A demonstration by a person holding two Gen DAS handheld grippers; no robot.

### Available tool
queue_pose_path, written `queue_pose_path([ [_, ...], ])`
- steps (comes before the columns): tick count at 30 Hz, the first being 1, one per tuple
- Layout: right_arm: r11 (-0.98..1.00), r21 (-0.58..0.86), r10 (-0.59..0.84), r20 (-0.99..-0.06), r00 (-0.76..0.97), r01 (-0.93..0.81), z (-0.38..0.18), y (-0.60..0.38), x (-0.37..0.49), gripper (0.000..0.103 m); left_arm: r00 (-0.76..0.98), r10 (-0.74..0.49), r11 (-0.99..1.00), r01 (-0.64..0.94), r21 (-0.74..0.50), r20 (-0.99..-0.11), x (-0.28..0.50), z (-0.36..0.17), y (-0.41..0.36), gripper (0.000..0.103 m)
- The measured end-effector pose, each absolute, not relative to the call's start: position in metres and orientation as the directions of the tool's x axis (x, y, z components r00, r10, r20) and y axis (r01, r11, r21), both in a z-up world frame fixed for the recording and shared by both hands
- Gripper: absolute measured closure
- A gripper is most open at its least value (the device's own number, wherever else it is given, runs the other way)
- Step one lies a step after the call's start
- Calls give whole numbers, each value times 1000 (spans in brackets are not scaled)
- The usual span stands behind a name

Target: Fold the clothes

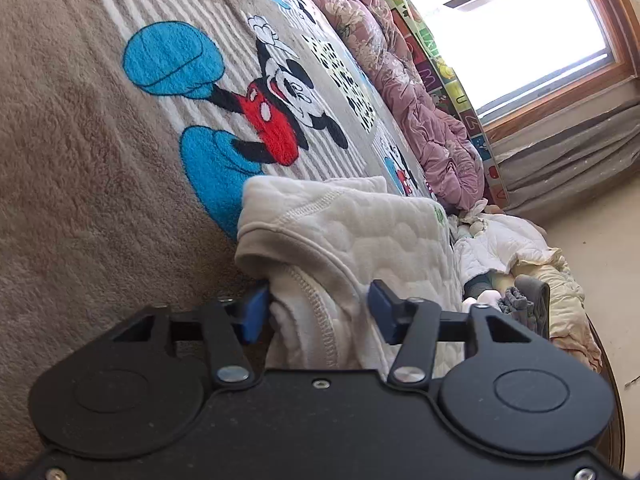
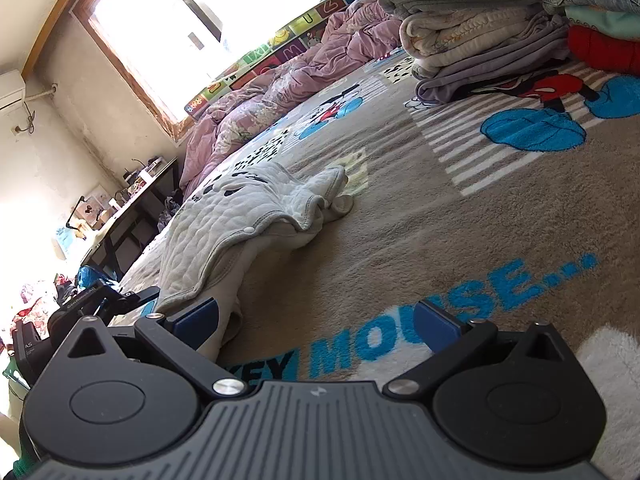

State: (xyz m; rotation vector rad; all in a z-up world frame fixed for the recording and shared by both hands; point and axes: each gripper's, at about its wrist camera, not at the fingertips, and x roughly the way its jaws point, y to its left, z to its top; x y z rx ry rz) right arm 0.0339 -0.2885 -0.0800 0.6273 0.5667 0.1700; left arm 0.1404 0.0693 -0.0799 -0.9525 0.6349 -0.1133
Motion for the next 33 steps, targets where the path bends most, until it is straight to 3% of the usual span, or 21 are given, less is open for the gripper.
queue_pose_path([
  [3, 794, 607, 323, -450, 833, 20, -81, -288, 36, 0, 837, -356, 698, -57, -714, -415, 138, -57, 55, 84],
  [5, 790, 613, 330, -448, 831, 17, -82, -288, 36, 0, 849, -361, 778, 46, -627, -385, 132, -37, 41, 86],
  [11, 736, 677, 357, -410, 839, 18, -79, -300, 34, 0, 885, -348, 938, 331, -106, -308, 102, 19, -32, 91],
  [16, 639, 768, 363, -342, 867, 35, -77, -334, 28, 0, 862, -455, 768, 506, 392, -222, 62, 46, -83, 92],
  [20, 551, 834, 424, -264, 866, -16, -73, -366, 22, 0, 804, -528, 469, 545, 695, -274, 30, 48, -100, 92],
  [24, 453, 888, 487, -171, 856, -80, -69, -391, 12, 0, 707, -578, 201, 607, 769, -407, 1, 35, -114, 92],
  [29, 359, 930, 471, -106, 876, -80, -72, -415, 1, 0, 585, -612, 15, 682, 732, -532, -32, 3, -136, 91],
  [33, 331, 940, 454, -84, 887, -81, -74, -430, -8, 0, 532, -588, -7, 750, 661, -609, -47, -19, -144, 68],
])
